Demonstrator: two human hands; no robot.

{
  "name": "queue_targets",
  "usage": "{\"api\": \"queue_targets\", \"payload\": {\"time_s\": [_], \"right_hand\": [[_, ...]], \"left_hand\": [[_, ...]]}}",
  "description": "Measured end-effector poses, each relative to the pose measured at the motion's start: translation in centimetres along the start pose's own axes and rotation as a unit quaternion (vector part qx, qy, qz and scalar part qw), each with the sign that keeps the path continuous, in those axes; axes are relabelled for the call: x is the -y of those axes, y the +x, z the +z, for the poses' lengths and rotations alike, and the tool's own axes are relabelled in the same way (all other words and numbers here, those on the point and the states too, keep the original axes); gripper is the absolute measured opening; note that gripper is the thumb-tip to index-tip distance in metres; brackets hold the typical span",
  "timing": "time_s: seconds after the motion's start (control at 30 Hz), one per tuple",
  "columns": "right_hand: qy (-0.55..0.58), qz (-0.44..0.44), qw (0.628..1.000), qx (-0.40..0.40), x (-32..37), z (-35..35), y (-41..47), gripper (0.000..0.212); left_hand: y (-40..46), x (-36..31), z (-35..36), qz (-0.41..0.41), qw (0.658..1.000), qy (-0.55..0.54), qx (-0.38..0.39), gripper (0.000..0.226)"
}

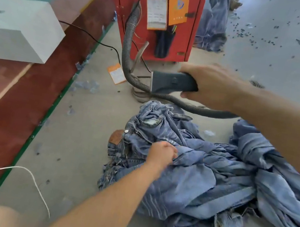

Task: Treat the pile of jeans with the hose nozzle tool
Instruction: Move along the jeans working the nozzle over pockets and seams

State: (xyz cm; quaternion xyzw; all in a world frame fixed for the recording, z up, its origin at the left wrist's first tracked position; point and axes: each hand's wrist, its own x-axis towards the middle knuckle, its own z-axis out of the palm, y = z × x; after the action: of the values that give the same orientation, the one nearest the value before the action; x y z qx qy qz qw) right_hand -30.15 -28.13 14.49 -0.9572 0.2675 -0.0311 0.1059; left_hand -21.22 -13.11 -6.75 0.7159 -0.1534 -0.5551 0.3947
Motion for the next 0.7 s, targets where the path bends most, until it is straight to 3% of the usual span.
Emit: {"api": "queue_targets", "payload": {"time_s": [0.07, 0.1, 0.13, 0.23, 0.3, 0.43, 0.57, 0.7], "right_hand": [[-0.007, 0.025, 0.999, 0.026, -1.2, 2.3, -0.8, 0.026], [-0.016, 0.034, 0.998, 0.041, -1.9, 3.4, -1.0, 0.025], [-0.024, 0.041, 0.997, 0.056, -2.5, 4.4, -1.3, 0.024], [-0.054, 0.054, 0.994, 0.079, -3.5, 7.3, -2.2, 0.026], [-0.075, 0.066, 0.99, 0.099, -3.3, 8.9, -2.8, 0.027], [-0.048, 0.104, 0.984, 0.136, -2.4, 10.6, -3.2, 0.033], [0.045, 0.144, 0.972, 0.178, -1.4, 8.1, -3.9, 0.032], [0.101, 0.162, 0.946, 0.262, -0.6, 2.9, -8.2, 0.023]], "left_hand": [[2.6, 0.4, -4.7, -0.018, 0.974, 0.044, -0.223, 0.022], [4.2, 0.8, -7.3, -0.043, 0.947, 0.064, -0.312, 0.03], [5.8, 1.2, -9.8, -0.078, 0.937, 0.077, -0.333, 0.048], [8.2, -0.1, -11.2, -0.099, 0.975, 0.081, -0.179, 0.094], [9.1, -0.6, -10.8, -0.087, 0.983, 0.11, -0.12, 0.082], [8.4, -2.2, -11.1, -0.022, 0.98, 0.175, -0.096, 0.042], [3.3, -6.6, -11.8, 0.002, 1.0, 0.019, -0.005, 0.03], [-5.9, -9.9, -11.0, 0.001, 0.997, -0.026, 0.075, 0.026]]}}
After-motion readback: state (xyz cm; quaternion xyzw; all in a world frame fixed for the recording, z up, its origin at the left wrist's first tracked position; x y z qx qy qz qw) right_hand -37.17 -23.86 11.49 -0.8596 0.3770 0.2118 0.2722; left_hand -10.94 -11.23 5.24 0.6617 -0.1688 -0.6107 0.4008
